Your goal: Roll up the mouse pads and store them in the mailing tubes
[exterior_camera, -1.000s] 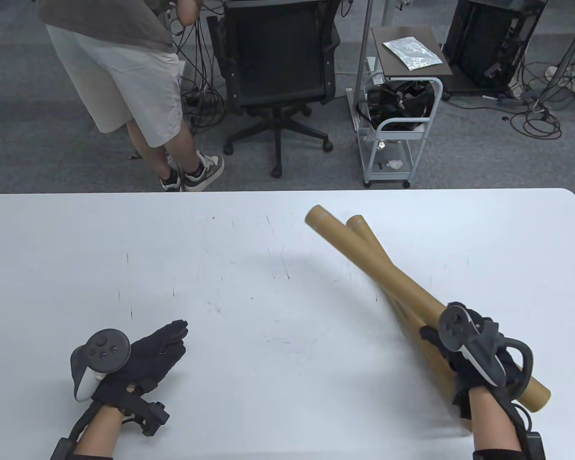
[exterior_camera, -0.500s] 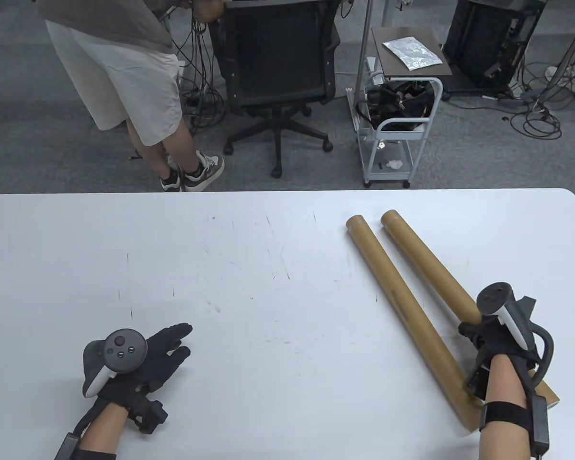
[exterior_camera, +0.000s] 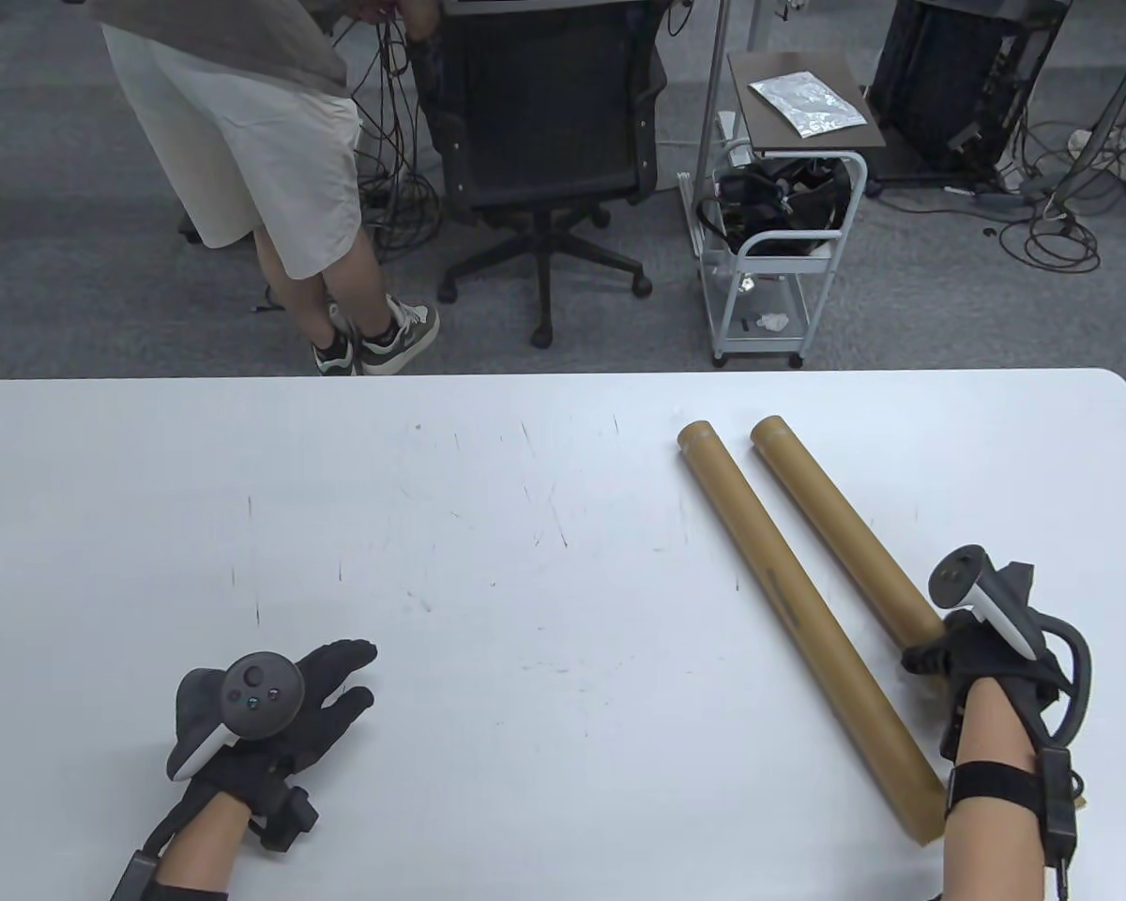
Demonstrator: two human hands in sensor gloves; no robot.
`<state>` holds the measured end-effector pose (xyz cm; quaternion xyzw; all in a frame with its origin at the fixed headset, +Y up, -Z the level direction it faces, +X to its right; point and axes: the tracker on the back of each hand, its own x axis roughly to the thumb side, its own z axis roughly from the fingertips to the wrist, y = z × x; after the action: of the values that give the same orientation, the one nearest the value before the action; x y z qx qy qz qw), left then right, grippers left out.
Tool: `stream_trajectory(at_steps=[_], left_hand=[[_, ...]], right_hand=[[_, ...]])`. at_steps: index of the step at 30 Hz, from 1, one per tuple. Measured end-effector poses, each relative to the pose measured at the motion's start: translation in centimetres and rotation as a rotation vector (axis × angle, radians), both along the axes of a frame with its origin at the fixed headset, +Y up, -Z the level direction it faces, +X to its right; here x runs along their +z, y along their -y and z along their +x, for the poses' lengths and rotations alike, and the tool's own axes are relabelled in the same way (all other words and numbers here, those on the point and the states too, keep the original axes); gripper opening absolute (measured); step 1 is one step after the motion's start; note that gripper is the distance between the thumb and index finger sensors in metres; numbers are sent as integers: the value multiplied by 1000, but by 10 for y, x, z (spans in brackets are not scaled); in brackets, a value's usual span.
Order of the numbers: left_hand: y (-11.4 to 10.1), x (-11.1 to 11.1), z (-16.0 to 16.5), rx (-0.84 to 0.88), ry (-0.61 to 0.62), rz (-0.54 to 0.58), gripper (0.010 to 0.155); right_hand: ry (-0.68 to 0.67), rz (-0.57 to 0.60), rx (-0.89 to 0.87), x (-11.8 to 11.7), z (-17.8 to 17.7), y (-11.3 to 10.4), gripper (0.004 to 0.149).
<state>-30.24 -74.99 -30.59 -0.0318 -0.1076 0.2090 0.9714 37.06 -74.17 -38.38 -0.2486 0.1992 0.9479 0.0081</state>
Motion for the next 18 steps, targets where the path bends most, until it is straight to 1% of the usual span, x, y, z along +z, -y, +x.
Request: stream_trajectory(at_steps=[2,3,4,5,6,8,9,10,11,12,14,15,16,18], left_hand=[[0,-1,0,4,3,0,62],[-1,-1,1,7,7,-1,63],[0,-1,1,11,11,-2,63],[-1,-1,1,9,14,2,63],[-2,0,2,1,17,8,63],[-4,1,3,-27,11,33,65],[-5,3,3,-46,1,50,67],[-6,4,3,-69,-2,74,69],[-7,5,3,-103,-8,97,71],[-8,6,3,-116,-9,105,72],[-10,9,4,-123,-13,117,75],[-10,10,5,-112,-10,110,77],[-10,11,8,-107,-6,94,79],[-10,13,13,-147,12,77,84]], right_hand=[[-1,-36,9,2,-2,-2,78],[-8,-45,33,4,-5,-8,83],[-11,-7,69,5,-8,-18,87],[-4,71,91,8,-12,-31,88],[-2,115,92,9,-16,-38,88],[-36,247,38,14,-37,-58,89],[-69,300,8,17,-52,-66,88],[-103,326,-10,19,-65,-69,88],[-154,350,-25,23,-85,-73,88],[-190,355,-30,26,-98,-74,89],[-307,378,-45,34,-139,-74,90],[-340,387,-52,36,-151,-72,91],[-385,405,-64,41,-173,-69,91],[-461,417,-81,48,-208,-63,90]])
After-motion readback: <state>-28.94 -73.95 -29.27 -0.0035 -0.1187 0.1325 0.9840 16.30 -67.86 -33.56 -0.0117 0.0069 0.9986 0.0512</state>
